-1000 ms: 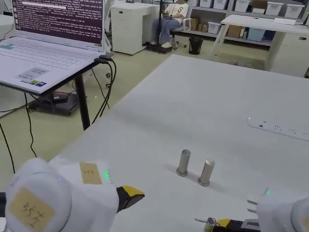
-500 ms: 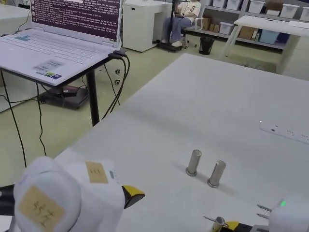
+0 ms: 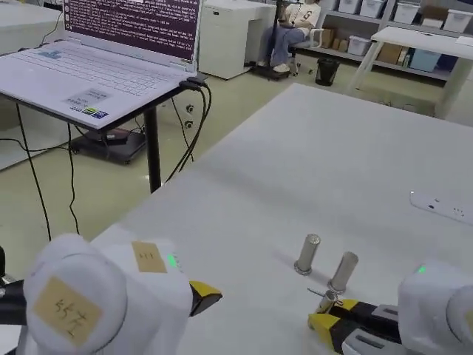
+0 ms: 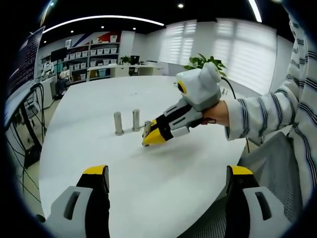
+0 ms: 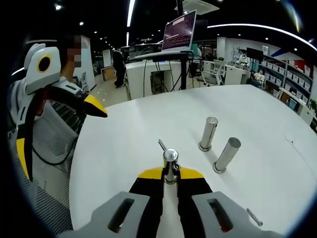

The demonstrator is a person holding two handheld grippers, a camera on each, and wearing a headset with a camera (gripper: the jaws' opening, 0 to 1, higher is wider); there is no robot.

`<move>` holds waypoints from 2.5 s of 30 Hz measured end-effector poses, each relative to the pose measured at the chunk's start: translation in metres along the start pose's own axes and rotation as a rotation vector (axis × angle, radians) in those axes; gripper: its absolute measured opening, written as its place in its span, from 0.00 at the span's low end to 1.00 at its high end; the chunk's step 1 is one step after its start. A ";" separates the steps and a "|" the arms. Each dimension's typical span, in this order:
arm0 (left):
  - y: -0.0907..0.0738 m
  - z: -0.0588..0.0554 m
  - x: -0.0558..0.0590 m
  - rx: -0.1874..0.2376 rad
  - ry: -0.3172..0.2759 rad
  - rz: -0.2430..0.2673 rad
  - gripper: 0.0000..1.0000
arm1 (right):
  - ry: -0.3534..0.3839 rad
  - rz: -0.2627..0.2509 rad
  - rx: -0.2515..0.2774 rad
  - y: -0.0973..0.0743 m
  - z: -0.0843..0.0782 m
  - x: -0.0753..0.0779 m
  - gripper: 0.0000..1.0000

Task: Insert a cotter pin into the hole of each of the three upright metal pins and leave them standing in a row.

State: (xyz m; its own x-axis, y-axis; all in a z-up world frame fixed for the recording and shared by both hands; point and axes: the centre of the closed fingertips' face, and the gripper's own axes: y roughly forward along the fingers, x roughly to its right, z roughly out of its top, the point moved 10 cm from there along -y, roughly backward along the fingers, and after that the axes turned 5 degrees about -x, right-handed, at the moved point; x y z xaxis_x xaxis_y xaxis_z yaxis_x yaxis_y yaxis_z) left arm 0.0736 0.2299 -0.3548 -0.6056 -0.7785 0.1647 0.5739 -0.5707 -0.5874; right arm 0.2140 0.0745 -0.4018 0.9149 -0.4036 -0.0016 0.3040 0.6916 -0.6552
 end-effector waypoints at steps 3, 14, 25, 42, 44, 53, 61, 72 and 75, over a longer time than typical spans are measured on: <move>-0.001 0.000 -0.002 0.001 -0.008 0.006 0.97 | -0.008 0.005 -0.013 0.006 -0.001 -0.001 0.04; -0.002 -0.003 -0.001 -0.003 -0.015 0.008 0.97 | -0.011 -0.039 -0.030 0.009 -0.005 -0.006 0.04; -0.004 -0.002 0.000 0.004 -0.024 0.009 0.96 | -0.034 -0.064 -0.054 0.009 -0.005 -0.008 0.05; -0.007 0.005 0.006 0.069 -0.071 0.011 0.96 | 0.055 -0.042 0.049 -0.021 0.001 -0.017 0.41; -0.007 0.007 0.005 0.084 -0.082 0.014 0.96 | 0.068 -0.049 0.053 -0.028 0.001 -0.018 0.44; -0.004 0.012 0.006 0.093 -0.110 0.006 0.95 | 0.160 -0.041 0.137 -0.072 0.005 -0.020 0.62; -0.002 0.019 0.007 0.116 -0.140 0.013 0.95 | 0.193 -0.051 0.147 -0.111 0.000 -0.027 0.73; 0.003 0.032 0.006 0.129 -0.148 0.007 0.95 | 0.257 -0.084 0.106 -0.136 -0.016 -0.039 0.85; 0.005 0.035 0.005 0.130 -0.148 -0.004 0.95 | 0.282 -0.109 0.073 -0.144 -0.023 -0.038 0.87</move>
State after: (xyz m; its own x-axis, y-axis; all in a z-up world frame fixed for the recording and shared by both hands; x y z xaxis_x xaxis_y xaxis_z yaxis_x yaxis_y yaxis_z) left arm 0.0923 0.2140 -0.3289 -0.5256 -0.8007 0.2874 0.6441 -0.5952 -0.4805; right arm 0.1293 -0.0231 -0.3250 0.7694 -0.6209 -0.1503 0.4241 0.6724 -0.6067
